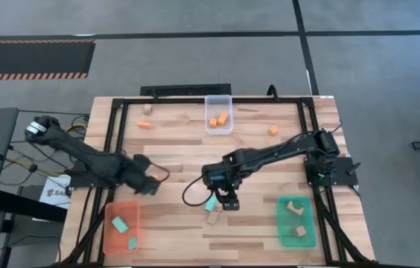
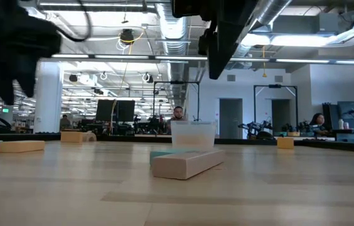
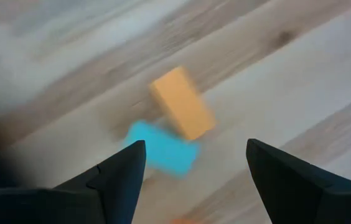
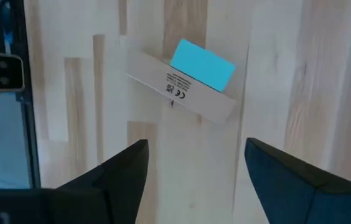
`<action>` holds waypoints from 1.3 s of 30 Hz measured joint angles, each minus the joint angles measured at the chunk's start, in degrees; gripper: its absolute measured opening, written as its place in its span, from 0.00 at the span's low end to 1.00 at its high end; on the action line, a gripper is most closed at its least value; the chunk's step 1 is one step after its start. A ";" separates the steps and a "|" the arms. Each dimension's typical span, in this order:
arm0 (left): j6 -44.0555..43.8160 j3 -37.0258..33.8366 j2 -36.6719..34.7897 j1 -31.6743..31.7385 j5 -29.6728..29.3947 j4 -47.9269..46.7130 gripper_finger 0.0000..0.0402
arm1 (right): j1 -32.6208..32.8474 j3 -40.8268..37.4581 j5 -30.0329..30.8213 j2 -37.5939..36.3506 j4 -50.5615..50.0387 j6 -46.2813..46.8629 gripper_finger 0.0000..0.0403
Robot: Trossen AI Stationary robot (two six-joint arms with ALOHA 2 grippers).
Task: Sort & place blocks by color
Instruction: Put the orange block into the transparent white bin
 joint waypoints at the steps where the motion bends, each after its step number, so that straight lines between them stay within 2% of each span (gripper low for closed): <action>1: 1.33 -0.28 0.92 2.04 0.64 2.71 0.66 | 0.03 0.00 0.04 0.00 0.22 0.80 0.70; 5: 4.39 -0.34 4.10 8.50 0.28 5.59 0.66 | 0.03 0.05 0.10 -0.19 1.09 2.75 0.70; 9: 5.38 -0.37 7.55 11.92 1.44 5.02 0.66 | -0.19 0.09 0.15 -0.57 1.33 3.05 0.70; 19: 5.35 -1.41 19.11 12.67 5.10 9.93 0.66 | -0.19 0.07 0.22 -1.09 -2.13 0.40 0.70; 23: 3.35 -4.90 20.08 12.95 7.21 16.01 0.66 | -0.24 0.04 0.22 -1.07 -3.73 -0.99 0.70; 26: 1.60 -5.56 19.94 12.94 6.91 16.52 0.64 | -0.24 0.04 0.23 -1.07 -4.98 -1.81 0.70; 30: 0.65 -5.43 19.42 12.94 6.73 16.10 0.53 | -0.50 0.04 0.24 -1.07 -5.40 -3.21 0.70; 36: 3.09 -5.56 17.76 12.94 6.54 16.38 0.24 | -1.50 0.04 0.35 -1.07 -6.82 -5.15 0.70; 39: 6.29 -4.54 14.85 12.98 5.53 16.40 0.24 | -1.99 -0.11 2.53 -1.81 -7.28 -7.23 0.70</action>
